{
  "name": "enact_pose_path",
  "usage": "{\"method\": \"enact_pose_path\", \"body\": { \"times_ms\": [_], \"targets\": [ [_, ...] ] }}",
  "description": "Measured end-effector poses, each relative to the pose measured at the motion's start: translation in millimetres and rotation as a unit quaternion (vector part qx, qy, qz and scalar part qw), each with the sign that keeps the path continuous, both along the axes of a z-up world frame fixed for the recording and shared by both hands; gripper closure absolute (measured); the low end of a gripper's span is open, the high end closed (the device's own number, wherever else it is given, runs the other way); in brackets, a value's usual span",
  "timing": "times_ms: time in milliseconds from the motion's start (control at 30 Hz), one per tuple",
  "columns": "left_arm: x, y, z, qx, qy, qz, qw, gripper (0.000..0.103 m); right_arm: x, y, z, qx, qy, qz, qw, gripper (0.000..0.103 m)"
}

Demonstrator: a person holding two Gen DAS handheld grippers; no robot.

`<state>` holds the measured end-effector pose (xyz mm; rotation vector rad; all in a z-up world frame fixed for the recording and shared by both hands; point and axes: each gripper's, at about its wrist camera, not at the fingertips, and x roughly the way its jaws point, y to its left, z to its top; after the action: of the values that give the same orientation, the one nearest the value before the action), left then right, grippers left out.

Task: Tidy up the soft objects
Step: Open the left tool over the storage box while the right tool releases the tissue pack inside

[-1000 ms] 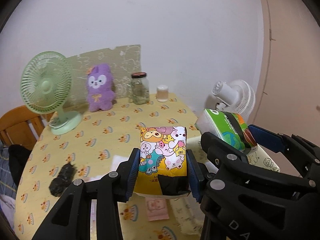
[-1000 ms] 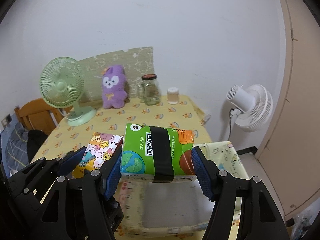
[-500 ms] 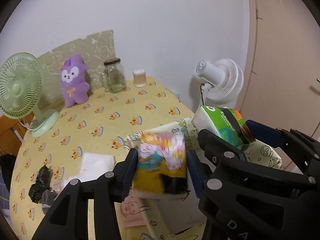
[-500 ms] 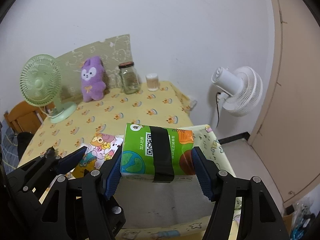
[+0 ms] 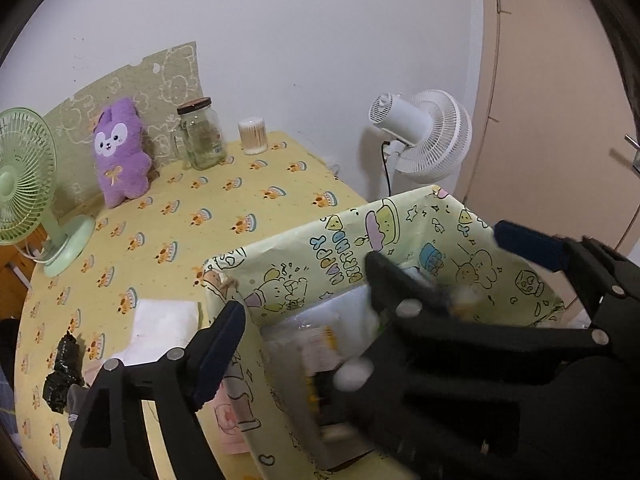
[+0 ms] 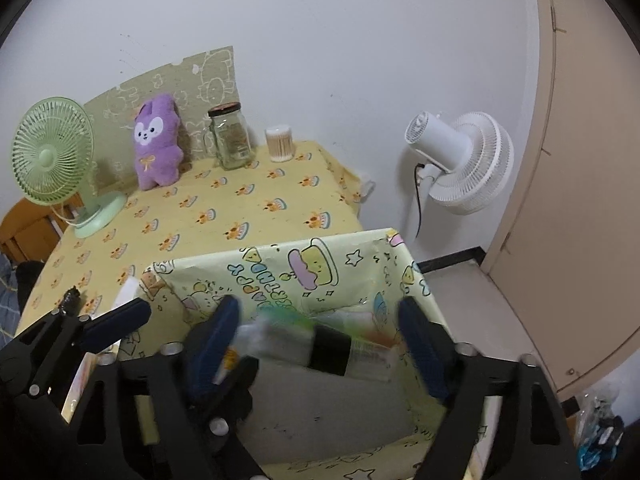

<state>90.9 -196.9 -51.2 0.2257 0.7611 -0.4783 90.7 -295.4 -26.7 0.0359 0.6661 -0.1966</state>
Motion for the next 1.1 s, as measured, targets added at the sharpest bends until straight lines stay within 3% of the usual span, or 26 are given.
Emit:
{"method": "enact_pose_path", "body": {
  "times_ms": [67, 300, 400, 1100],
  "targets": [
    [-0.6, 0.6, 0.5, -0.003, 0.002, -0.002, 1.0, 0.019, -2.9, 1.7, 2.6, -0.011, -0.007, -0.003, 1.0, 0.002],
    [-8.3, 7.7, 6.4, -0.008, -0.002, 0.0, 1.0, 0.019, -8.7, 6.6, 6.2, 0.002, -0.009, 0.004, 1.0, 0.002],
    [-10.7, 13.0, 9.9, -0.005, -0.007, 0.005, 0.9999, 0.013, -12.8, 13.1, 9.4, -0.001, -0.014, 0.005, 1.0, 0.002],
    [-33.0, 80.9, 38.0, -0.019, -0.047, 0.039, 0.9979, 0.008, -34.9, 80.1, 35.5, -0.023, -0.048, 0.024, 0.998, 0.0]
  ]
}}
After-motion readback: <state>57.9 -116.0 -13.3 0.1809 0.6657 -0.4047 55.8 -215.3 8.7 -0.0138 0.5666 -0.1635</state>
